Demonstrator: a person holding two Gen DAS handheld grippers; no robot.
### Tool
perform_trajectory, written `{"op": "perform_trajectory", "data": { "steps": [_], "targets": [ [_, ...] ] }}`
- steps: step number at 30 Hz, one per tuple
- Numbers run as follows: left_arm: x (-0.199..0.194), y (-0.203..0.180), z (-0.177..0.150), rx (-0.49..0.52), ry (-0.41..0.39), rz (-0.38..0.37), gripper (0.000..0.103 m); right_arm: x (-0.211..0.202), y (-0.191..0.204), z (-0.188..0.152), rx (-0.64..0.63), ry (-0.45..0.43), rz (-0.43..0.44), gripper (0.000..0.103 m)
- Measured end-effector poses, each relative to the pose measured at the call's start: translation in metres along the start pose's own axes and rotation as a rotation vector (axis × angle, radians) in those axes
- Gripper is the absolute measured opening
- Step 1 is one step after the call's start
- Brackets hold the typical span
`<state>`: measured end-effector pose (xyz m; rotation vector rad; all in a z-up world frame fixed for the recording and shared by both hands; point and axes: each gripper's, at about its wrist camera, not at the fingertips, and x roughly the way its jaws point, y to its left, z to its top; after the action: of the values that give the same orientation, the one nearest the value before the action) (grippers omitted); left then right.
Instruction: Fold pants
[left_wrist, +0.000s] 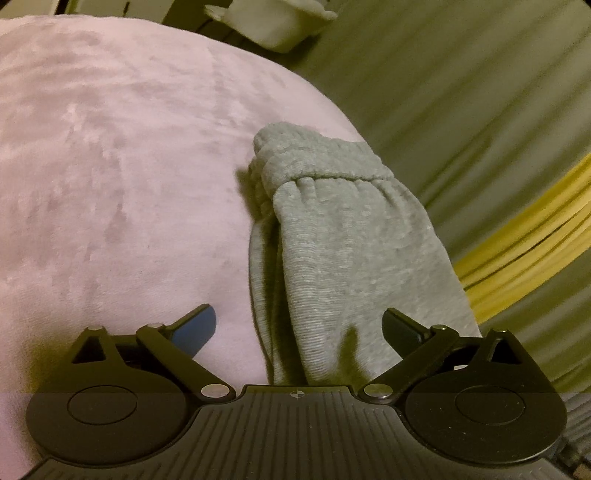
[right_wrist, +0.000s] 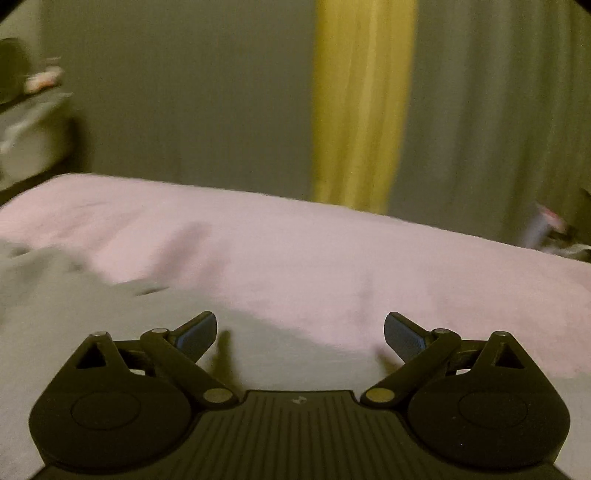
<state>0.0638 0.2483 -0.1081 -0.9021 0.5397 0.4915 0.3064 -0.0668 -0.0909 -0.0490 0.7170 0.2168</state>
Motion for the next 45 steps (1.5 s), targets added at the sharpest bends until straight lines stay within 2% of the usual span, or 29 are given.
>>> {"op": "perform_trajectory", "data": {
  "steps": [1, 3, 4, 8, 11, 12, 15, 16, 18, 21, 22, 24, 25, 26, 27, 28, 29, 30, 31, 33, 35, 36, 37, 39, 40, 41, 43, 44, 45],
  "targets": [
    [0.0, 0.001, 0.0, -0.004, -0.001, -0.004, 0.101, -0.002, 0.01, -0.005, -0.004, -0.002, 0.053, 0.09],
    [0.0, 0.001, 0.0, -0.007, -0.002, -0.005, 0.101, 0.0, 0.029, -0.009, -0.008, 0.005, 0.137, 0.051],
    [0.0, 0.0, 0.0, -0.005, -0.003, -0.004, 0.101, 0.007, 0.045, -0.006, -0.017, 0.019, 0.156, 0.047],
    [0.002, -0.001, 0.0, -0.001, -0.005, -0.004, 0.102, 0.031, 0.055, -0.011, -0.003, 0.059, 0.18, 0.049],
    [0.003, 0.0, 0.0, 0.0, -0.006, -0.005, 0.102, 0.038, 0.053, 0.0, -0.003, 0.02, 0.159, 0.059],
    [0.002, 0.0, 0.0, -0.001, -0.006, -0.007, 0.102, 0.046, 0.048, 0.009, 0.049, 0.045, 0.122, 0.064],
    [0.001, 0.002, 0.0, -0.004, -0.006, -0.011, 0.102, 0.046, 0.02, 0.028, 0.245, 0.096, 0.013, 0.064],
    [0.002, 0.001, 0.0, -0.003, -0.006, -0.01, 0.102, 0.037, 0.01, 0.028, 0.296, 0.088, 0.029, 0.064],
    [0.002, 0.001, 0.0, -0.003, -0.006, -0.01, 0.103, 0.011, -0.003, 0.018, 0.308, 0.067, 0.134, 0.065],
    [0.002, 0.002, 0.0, -0.005, -0.005, -0.012, 0.103, -0.022, -0.023, -0.015, 0.272, 0.091, 0.196, 0.076],
    [0.001, 0.002, 0.0, -0.009, -0.005, -0.015, 0.103, -0.03, -0.039, -0.03, 0.292, 0.123, 0.218, 0.078],
    [0.001, 0.003, 0.001, -0.016, -0.004, -0.02, 0.103, -0.036, -0.081, -0.059, 0.381, 0.191, 0.232, 0.089],
    [0.001, 0.003, 0.001, -0.017, -0.004, -0.021, 0.103, -0.04, -0.103, -0.07, 0.427, 0.194, 0.238, 0.087],
    [0.001, 0.003, 0.002, -0.018, -0.002, -0.02, 0.103, -0.05, -0.129, -0.081, 0.486, 0.153, 0.246, 0.086],
    [0.001, 0.003, 0.002, -0.017, -0.002, -0.019, 0.103, -0.064, -0.149, -0.088, 0.529, 0.123, 0.189, 0.086],
    [0.001, 0.002, 0.002, -0.015, -0.002, -0.017, 0.103, -0.078, -0.169, -0.094, 0.548, 0.105, 0.071, 0.092],
    [0.0, 0.001, 0.002, -0.013, -0.003, -0.016, 0.103, -0.09, -0.19, -0.1, 0.561, 0.129, -0.102, 0.098],
    [-0.001, 0.001, 0.002, -0.014, -0.004, -0.016, 0.103, -0.099, -0.209, -0.106, 0.582, 0.169, -0.247, 0.098],
    [-0.002, 0.001, 0.002, -0.017, -0.004, -0.013, 0.103, -0.109, -0.228, -0.113, 0.609, 0.188, -0.314, 0.098],
    [-0.01, -0.004, 0.0, -0.009, -0.014, 0.002, 0.103, -0.139, -0.263, -0.133, 0.703, 0.158, -0.304, 0.099],
    [-0.02, -0.018, -0.005, 0.039, -0.02, 0.017, 0.103, -0.167, -0.292, -0.16, 0.815, 0.132, -0.232, 0.099],
    [-0.024, -0.026, -0.009, 0.065, -0.02, 0.001, 0.103, -0.174, -0.3, -0.173, 0.848, 0.141, -0.208, 0.099],
    [-0.029, -0.037, -0.013, 0.093, -0.012, -0.025, 0.103, -0.182, -0.313, -0.189, 0.941, 0.152, -0.18, 0.099],
    [-0.038, -0.063, -0.03, 0.178, 0.026, -0.108, 0.103, -0.204, -0.339, -0.212, 1.143, 0.046, -0.061, 0.099],
    [-0.042, -0.074, -0.038, 0.234, 0.046, -0.132, 0.103, -0.214, -0.349, -0.219, 1.184, 0.006, -0.082, 0.099],
    [-0.046, -0.091, -0.049, 0.331, 0.073, -0.152, 0.103, -0.223, -0.355, -0.221, 1.179, -0.012, -0.163, 0.099],
    [-0.052, -0.113, -0.066, 0.434, 0.11, -0.169, 0.103, -0.242, -0.36, -0.219, 1.111, -0.004, -0.4, 0.099],
    [-0.054, -0.119, -0.073, 0.45, 0.136, -0.193, 0.103, -0.249, -0.363, -0.22, 1.092, -0.018, -0.43, 0.099],
    [-0.054, -0.123, -0.078, 0.446, 0.171, -0.224, 0.103, -0.256, -0.367, -0.224, 1.089, -0.047, -0.418, 0.099]
  ]
}}
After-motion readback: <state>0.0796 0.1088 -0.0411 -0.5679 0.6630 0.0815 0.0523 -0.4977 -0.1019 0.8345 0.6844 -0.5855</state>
